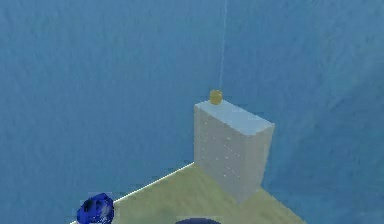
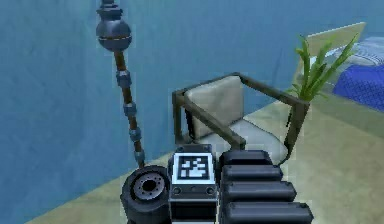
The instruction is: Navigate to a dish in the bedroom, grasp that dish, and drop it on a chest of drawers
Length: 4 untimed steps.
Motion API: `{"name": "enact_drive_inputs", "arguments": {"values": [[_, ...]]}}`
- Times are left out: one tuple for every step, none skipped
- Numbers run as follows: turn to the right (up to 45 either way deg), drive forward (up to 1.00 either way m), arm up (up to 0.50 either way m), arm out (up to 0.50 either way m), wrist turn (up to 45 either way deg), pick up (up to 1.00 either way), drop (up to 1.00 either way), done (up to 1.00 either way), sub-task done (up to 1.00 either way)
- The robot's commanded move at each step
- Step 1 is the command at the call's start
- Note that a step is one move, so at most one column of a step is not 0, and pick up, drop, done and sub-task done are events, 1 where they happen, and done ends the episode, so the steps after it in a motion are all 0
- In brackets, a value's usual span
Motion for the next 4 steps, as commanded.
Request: {"name": "enact_drive_inputs", "arguments": {"values": [[0.0,0.65,0.00,0.00,0.0,0.00,0.00,0.00,0.00],[-6.0,0.00,0.00,0.00,0.0,0.00,0.00,0.00,0.00],[3.0,0.00,0.00,0.00,0.0,0.00,0.00,0.00,0.00],[-6.0,0.00,0.00,0.00,0.0,0.00,0.00,0.00,0.00]]}}
